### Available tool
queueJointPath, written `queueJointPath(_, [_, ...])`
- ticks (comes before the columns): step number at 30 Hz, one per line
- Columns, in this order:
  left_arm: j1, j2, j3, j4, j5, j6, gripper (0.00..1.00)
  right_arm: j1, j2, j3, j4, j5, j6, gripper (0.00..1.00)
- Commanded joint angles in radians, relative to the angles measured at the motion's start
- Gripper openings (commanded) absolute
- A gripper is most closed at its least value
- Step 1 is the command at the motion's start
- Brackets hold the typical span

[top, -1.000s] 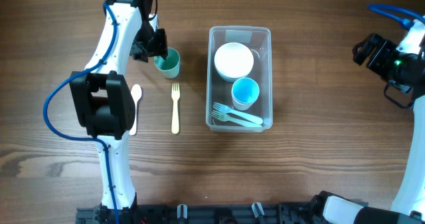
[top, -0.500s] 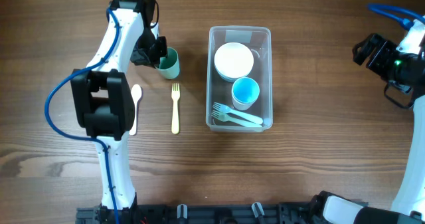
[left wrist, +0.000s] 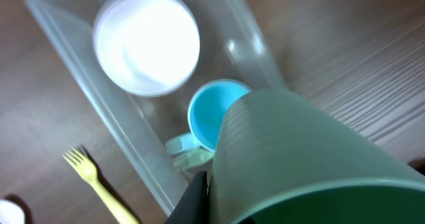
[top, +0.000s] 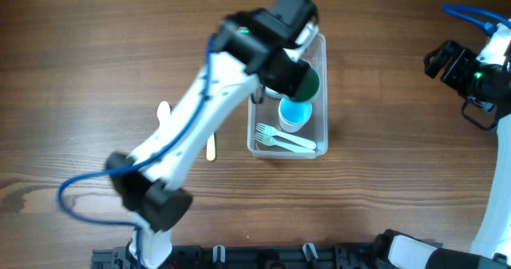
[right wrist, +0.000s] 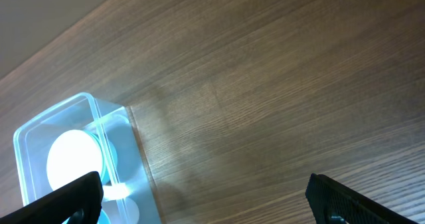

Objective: Pack container
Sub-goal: 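Stack the green cup into the blue cup in the container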

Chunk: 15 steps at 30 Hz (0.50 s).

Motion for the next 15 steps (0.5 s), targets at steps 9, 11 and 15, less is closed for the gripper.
queueJointPath(9, [-0.011,0.245,-0.006,-0.025,-0.051,0.011,0.25,-0.001,0.005,-0.005,0.001,-0.002,0.011,1.0])
queueJointPath(11, [-0.01,0.239,-0.005,-0.037,-0.06,0.011,0.37,-0.001,0.005,-0.005,0.001,-0.002,0.011,1.0])
queueJointPath(15, [0.017,0.101,0.008,-0.074,-0.062,0.01,1.0,-0.001,0.005,-0.005,0.001,-0.002,0.011,1.0])
